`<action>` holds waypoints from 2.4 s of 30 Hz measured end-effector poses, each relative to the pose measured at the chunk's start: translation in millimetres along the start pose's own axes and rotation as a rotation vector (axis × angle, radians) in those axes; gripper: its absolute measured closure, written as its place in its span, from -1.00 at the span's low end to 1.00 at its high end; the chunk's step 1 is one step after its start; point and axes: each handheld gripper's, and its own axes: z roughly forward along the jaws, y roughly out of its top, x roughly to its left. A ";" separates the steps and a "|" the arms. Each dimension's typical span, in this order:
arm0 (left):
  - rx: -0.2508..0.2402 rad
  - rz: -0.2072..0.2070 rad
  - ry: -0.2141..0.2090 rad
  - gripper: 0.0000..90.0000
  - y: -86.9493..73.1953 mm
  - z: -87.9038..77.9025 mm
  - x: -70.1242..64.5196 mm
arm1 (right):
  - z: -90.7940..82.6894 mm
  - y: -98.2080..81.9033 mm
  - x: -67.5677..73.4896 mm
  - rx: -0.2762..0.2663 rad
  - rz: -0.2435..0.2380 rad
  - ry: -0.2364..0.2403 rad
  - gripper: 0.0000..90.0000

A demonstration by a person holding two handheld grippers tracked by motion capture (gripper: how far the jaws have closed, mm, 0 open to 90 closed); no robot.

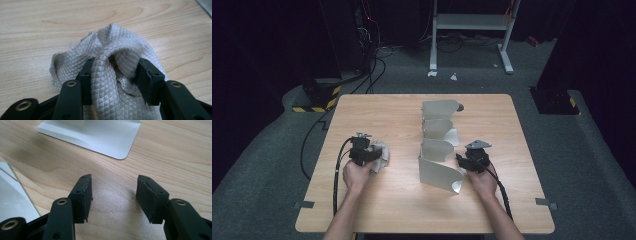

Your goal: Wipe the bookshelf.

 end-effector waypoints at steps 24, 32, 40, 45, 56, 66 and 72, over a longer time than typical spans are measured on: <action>-0.082 0.089 -0.136 0.74 -9.1 -11.1 -23.6 | 0.3 0.2 -2.0 0.006 0.016 0.011 0.01; -0.120 0.126 -0.243 0.75 -4.9 -21.4 -51.8 | 0.4 0.2 -2.1 0.006 0.018 0.009 0.00; -0.092 0.189 -0.324 0.75 -2.6 -20.4 -79.1 | 0.0 0.1 0.0 0.005 0.012 -0.004 -0.01; -0.079 0.223 -0.358 0.75 1.2 -17.6 -95.7 | 0.1 0.1 -0.6 0.005 0.013 0.000 0.00; -0.118 0.228 -0.403 0.75 12.2 -28.2 -114.5 | 0.1 0.1 -0.7 0.001 0.001 0.023 0.16; -0.153 0.248 -0.416 0.76 30.5 -44.2 -117.7 | 3.6 3.4 1.6 -0.003 -0.015 0.047 0.28; -0.180 0.235 -0.433 0.75 31.2 -52.8 -115.3 | 6.4 6.2 5.0 -0.004 -0.019 0.048 0.32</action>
